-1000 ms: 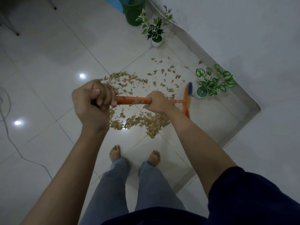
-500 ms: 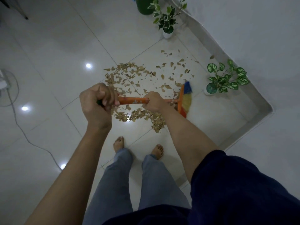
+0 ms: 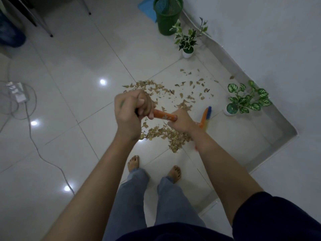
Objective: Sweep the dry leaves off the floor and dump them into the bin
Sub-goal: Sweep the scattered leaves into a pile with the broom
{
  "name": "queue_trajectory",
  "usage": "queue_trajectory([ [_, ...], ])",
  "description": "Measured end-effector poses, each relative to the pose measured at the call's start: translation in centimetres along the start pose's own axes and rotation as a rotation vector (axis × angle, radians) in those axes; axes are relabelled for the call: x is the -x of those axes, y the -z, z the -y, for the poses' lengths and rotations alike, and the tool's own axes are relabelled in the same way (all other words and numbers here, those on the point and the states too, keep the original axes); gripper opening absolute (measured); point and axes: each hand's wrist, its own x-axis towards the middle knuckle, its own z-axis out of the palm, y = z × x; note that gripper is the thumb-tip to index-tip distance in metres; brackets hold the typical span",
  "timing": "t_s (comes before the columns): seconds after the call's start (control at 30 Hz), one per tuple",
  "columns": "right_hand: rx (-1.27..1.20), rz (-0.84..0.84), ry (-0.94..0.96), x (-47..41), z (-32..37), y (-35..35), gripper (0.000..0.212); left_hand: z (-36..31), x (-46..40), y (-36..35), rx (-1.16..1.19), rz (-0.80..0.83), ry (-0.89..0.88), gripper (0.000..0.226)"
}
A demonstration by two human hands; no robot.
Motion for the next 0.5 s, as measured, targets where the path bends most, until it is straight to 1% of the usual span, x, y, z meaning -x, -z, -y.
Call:
queue_trajectory([
  [0.1,0.010,0.072,-0.069,-0.7,0.9,-2.2,0.031,0.6,0.6,0.9,-0.056,0.011,0.002,0.024],
  [0.17,0.004,0.078,-0.065,-1.6,2.6,-3.2,0.026,0.1,0.6,1.9,-0.096,0.021,-0.021,0.025],
  [0.3,-0.012,-0.020,-0.003,-2.5,5.9,-3.3,0.039,-2.1,-0.5,4.0,-0.108,0.052,-0.074,0.025],
  [0.4,-0.036,-0.108,0.087,-1.5,7.6,-2.4,0.043,-4.0,-1.0,5.4,-0.064,0.112,-0.114,0.024],
  [0.43,-0.038,-0.136,0.093,-1.0,7.8,-2.2,0.043,-4.5,-1.1,5.7,-0.047,0.133,-0.120,0.024],
  [0.5,-0.028,-0.186,0.043,0.1,8.0,-2.3,0.043,-5.2,-1.2,6.3,-0.012,0.178,-0.110,0.023],
])
